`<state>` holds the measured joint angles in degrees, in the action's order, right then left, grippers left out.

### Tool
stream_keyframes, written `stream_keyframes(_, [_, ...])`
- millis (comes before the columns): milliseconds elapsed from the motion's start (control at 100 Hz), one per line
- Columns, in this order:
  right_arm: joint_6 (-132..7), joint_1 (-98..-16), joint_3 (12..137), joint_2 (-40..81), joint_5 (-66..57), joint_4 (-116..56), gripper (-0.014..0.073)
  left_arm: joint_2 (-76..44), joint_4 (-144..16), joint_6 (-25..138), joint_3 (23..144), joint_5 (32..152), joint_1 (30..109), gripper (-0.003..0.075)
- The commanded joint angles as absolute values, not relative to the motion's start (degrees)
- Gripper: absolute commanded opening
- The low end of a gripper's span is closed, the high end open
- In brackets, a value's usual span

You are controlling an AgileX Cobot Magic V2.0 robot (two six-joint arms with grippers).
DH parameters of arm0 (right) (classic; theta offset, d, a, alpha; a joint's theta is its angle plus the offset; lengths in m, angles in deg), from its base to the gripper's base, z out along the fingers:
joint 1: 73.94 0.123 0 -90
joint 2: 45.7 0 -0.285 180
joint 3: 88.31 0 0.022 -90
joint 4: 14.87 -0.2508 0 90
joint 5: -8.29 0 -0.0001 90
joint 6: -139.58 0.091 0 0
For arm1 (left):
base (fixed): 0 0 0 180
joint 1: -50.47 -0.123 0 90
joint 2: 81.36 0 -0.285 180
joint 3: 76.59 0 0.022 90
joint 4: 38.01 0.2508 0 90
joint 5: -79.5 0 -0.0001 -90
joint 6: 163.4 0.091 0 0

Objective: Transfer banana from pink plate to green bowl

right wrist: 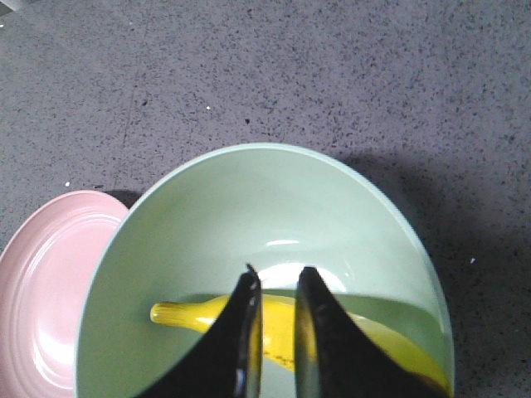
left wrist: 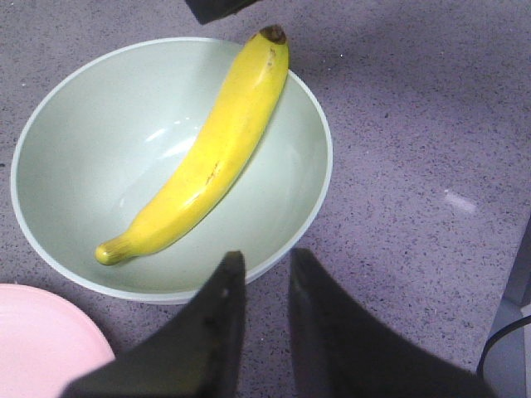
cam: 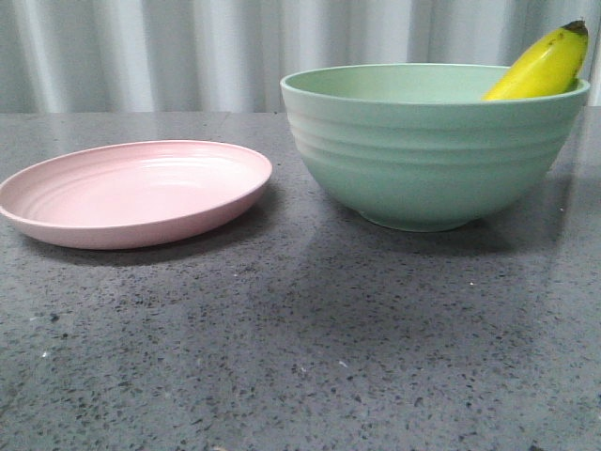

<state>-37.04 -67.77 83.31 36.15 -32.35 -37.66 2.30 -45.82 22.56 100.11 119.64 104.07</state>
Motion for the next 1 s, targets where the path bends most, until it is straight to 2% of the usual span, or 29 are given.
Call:
stream_keyframes(0, [-38.2,-68.1,85.3,33.4,-30.0,-37.5,-0.0027,0.4,-46.8,22.3,102.2,116.6,104.5,-0.0004])
stream_keyframes(180, [-39.4,-68.1,85.2,30.0,-30.9,-34.9,-0.003,-0.5,-46.9,22.3,101.4,115.3,104.5,-0.002])
stream_keyframes(400, [-43.7,-68.1,80.4,22.3,-28.0,-34.4,-0.003,-5.9,-46.5,22.3,94.9,105.8,104.5,-0.002])
stream_keyframes(990, [-46.6,-68.1,48.0,-5.3,-5.1,-30.5,-0.003,-28.0,-44.5,22.3,60.4,77.4,104.5,-0.002])
